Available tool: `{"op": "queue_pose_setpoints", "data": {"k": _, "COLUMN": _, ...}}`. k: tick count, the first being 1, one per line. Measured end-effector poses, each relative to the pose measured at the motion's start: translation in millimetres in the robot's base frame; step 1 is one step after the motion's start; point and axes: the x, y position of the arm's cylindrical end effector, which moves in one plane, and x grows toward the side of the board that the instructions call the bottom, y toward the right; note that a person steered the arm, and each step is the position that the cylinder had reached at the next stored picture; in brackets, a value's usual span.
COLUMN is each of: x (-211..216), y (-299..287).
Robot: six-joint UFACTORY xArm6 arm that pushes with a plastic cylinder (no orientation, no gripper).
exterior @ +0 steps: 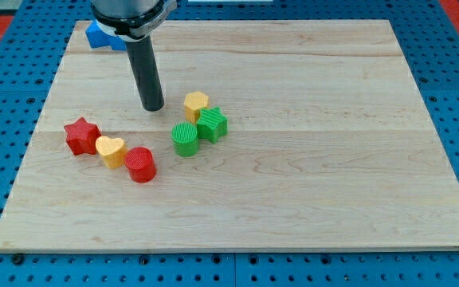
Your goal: Move the green circle towards the bottom center
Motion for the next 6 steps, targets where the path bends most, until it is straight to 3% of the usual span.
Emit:
{"op": "queue_pose_setpoints", "data": {"k": 1, "x": 1.1, "y": 0.8}}
{"op": "queue_pose_setpoints", "data": {"k": 5, "x": 112.9, "y": 80.5}}
{"op": "queue_pose_setpoints", "data": {"k": 6, "x": 94.5, "y": 137.3}}
